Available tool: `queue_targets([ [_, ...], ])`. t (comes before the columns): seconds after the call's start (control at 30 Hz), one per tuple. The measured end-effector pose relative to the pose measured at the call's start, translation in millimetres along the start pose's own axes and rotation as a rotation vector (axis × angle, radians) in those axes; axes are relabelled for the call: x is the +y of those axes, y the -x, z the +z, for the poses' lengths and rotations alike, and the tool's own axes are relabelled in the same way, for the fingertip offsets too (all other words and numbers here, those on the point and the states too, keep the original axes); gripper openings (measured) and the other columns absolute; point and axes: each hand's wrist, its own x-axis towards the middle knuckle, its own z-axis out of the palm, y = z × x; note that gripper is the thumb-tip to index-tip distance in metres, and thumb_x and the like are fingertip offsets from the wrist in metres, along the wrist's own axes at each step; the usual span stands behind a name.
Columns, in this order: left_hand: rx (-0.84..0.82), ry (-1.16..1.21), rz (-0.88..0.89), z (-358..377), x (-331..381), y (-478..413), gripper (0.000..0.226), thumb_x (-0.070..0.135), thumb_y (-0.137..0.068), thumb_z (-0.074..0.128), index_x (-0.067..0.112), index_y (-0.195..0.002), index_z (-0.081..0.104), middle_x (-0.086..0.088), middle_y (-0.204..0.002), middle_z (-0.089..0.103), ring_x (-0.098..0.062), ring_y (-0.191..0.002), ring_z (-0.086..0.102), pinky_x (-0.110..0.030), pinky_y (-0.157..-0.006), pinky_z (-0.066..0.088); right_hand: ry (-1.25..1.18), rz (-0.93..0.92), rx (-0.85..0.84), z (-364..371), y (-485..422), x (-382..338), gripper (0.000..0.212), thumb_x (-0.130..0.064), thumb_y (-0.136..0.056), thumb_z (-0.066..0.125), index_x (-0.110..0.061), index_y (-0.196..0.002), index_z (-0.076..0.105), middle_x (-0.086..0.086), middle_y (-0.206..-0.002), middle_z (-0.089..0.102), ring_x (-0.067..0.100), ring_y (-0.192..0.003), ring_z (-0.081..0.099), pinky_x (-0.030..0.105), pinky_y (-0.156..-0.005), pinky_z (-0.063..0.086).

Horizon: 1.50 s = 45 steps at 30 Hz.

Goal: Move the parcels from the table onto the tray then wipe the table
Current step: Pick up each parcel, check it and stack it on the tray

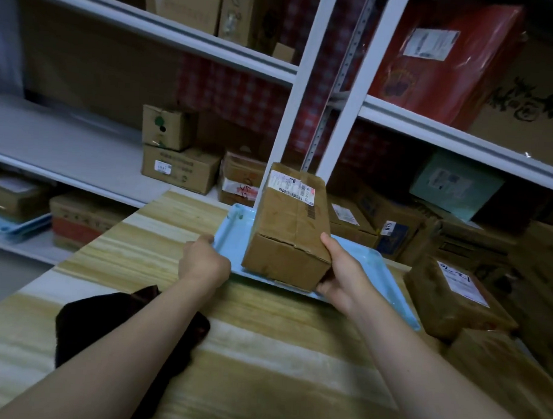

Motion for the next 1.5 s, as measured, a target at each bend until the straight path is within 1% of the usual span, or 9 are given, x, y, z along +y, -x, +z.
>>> queue_targets([
  [0.17, 0.082, 0.08, 0.006, -8.5, 1.6, 0.0, 0.039, 0.026, -0.101, 0.034, 0.005, -0.124, 0.058, -0.017, -0.124, 0.061, -0.035, -0.108, 0.057, -0.039, -0.091, 0.046, 0.014, 0.037, -0.008, 28.4, -11.9, 6.0, 0.02, -0.034, -0.097, 0.063, -0.016, -0.107, 0.065, 0.014, -0.103, 0.074, 0.033, -0.102, 0.069, 0.058, -0.092, 0.054],
  [0.23, 0.086, 0.128, -0.009, -14.8, 9.7, 2.6, 0.053, 0.035, -0.104, 0.023, 0.001, -0.115, 0.062, -0.019, -0.118, 0.062, -0.034, -0.104, 0.056, -0.037, -0.088, 0.043, 0.031, 0.052, -0.014, 38.4, -12.9, 9.8, 0.021, -0.035, -0.097, 0.063, -0.016, -0.104, 0.065, 0.015, -0.103, 0.073, 0.033, -0.103, 0.068, 0.059, -0.095, 0.052],
  [0.53, 0.011, 0.176, -0.063, -15.0, 24.6, 15.2, 0.081, 0.053, -0.101, 0.007, -0.006, -0.121, 0.059, -0.025, -0.124, 0.059, -0.036, -0.116, 0.054, -0.039, -0.097, 0.039, 0.153, 0.084, -0.045, 60.7, -7.1, 12.5, 0.026, -0.045, -0.099, 0.054, -0.02, -0.095, 0.059, 0.011, -0.097, 0.07, 0.028, -0.091, 0.066, 0.051, -0.091, 0.056],
  [0.77, -0.006, 0.124, -0.069, -9.2, 22.9, 15.6, 0.077, 0.057, -0.099, 0.01, 0.002, -0.129, 0.053, -0.02, -0.128, 0.057, -0.036, -0.119, 0.051, -0.042, -0.098, 0.039, 0.161, 0.078, -0.088, 55.8, 2.3, 12.9, 0.035, -0.05, -0.099, 0.051, -0.017, -0.1, 0.062, 0.011, -0.101, 0.073, 0.025, -0.096, 0.068, 0.047, -0.097, 0.055],
  [0.97, 0.281, 0.022, 0.034, 0.8, 38.4, 43.5, 0.069, 0.054, -0.097, 0.03, 0.011, -0.152, 0.023, -0.014, -0.158, 0.016, -0.031, -0.146, 0.01, -0.047, -0.119, 0.007, 0.363, 0.009, 0.003, 28.9, 11.1, 4.1, 0.058, -0.06, -0.096, 0.049, -0.024, -0.141, 0.048, 0.002, -0.139, 0.051, 0.027, -0.123, 0.055, 0.043, -0.103, 0.051],
  [1.1, 0.427, -0.049, 0.335, 24.5, 60.6, 75.0, 0.062, 0.044, -0.094, 0.046, 0.011, -0.145, 0.033, -0.014, -0.155, 0.019, -0.032, -0.144, 0.012, -0.048, -0.118, 0.002, 0.341, -0.105, 0.096, -9.4, 27.4, -8.4, 0.028, -0.048, -0.101, 0.048, -0.023, -0.114, 0.051, 0.003, -0.121, 0.058, 0.019, -0.105, 0.061, 0.041, -0.096, 0.056],
  [1.23, 0.265, -0.079, 0.528, 67.2, 97.3, 118.6, 0.051, 0.035, -0.09, 0.057, 0.016, -0.136, 0.046, -0.01, -0.148, 0.031, -0.03, -0.139, 0.024, -0.045, -0.116, 0.012, 0.241, -0.249, 0.244, -70.5, 44.6, -29.1, 0.021, -0.038, -0.104, 0.047, -0.02, -0.111, 0.054, 0.001, -0.106, 0.061, 0.015, -0.093, 0.061, 0.036, -0.083, 0.056],
  [1.37, -0.067, -0.029, 0.592, 124.1, 131.9, 171.5, 0.051, 0.031, -0.091, 0.058, 0.019, -0.139, 0.042, -0.008, -0.144, 0.036, -0.03, -0.133, 0.034, -0.038, -0.108, 0.026, 0.125, -0.39, 0.435, -148.3, 65.3, -56.9, 0.018, -0.026, -0.104, 0.046, -0.021, -0.091, 0.057, 0.001, -0.084, 0.059, 0.01, -0.066, 0.054, 0.022, -0.052, 0.046],
  [1.5, -0.282, -0.015, 0.643, 180.6, 165.5, 222.2, 0.052, 0.033, -0.092, 0.056, 0.021, -0.141, 0.042, -0.007, -0.143, 0.043, -0.029, -0.132, 0.038, -0.04, -0.108, 0.032, -0.009, -0.484, 0.738, -228.0, 92.3, -81.2, 0.019, -0.025, -0.103, 0.048, -0.014, -0.107, 0.062, 0.001, -0.081, 0.063, 0.012, -0.063, 0.056, 0.026, -0.055, 0.049],
])
